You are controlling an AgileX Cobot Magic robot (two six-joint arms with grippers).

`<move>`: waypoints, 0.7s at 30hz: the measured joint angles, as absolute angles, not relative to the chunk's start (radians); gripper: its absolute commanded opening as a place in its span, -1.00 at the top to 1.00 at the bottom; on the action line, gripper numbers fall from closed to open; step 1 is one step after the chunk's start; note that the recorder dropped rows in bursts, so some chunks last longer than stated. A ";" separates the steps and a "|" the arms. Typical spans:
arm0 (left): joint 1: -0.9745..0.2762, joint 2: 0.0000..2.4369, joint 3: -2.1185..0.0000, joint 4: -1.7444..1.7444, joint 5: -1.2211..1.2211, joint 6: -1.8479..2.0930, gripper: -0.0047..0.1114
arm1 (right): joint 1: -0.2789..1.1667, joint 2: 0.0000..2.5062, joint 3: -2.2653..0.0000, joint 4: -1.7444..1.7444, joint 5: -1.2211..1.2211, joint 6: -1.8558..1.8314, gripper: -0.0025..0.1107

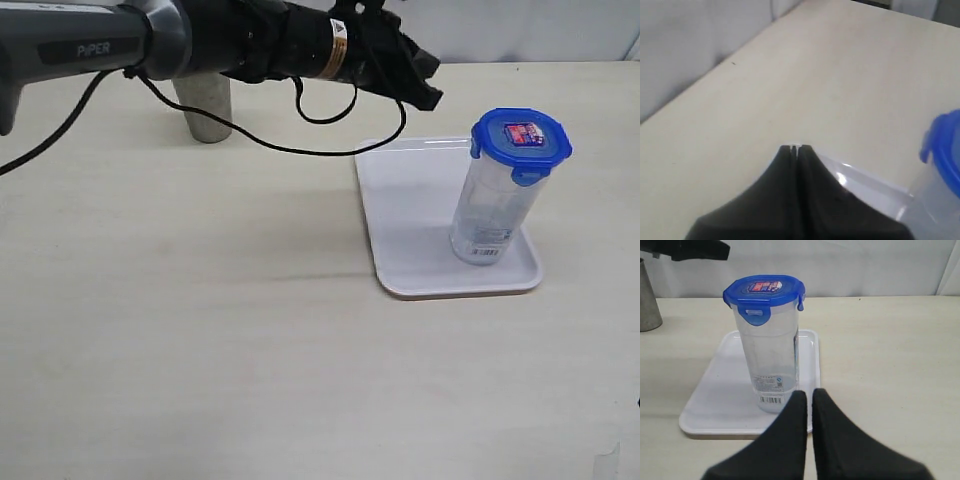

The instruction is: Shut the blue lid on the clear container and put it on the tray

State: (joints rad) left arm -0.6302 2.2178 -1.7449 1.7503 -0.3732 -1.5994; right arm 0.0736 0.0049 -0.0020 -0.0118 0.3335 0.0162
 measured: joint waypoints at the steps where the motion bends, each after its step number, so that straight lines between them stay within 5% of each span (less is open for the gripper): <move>1: -0.642 2.197 -1.724 1.750 -0.307 -1.599 0.92 | 0.074 0.005 -0.002 -0.012 0.333 0.016 0.88; 11: -0.815 2.067 -1.485 1.742 0.754 -1.410 0.92 | 0.074 0.005 -0.002 -0.012 0.333 0.016 0.88; 21: -0.822 2.067 -1.476 1.525 0.936 -1.292 0.92 | 0.074 0.005 -0.002 -0.012 0.333 0.016 0.88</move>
State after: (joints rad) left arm -0.8222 2.0670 -1.4760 1.5246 0.9363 -1.2922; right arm 0.0736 0.0049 -0.0020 -0.0118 0.3335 0.0162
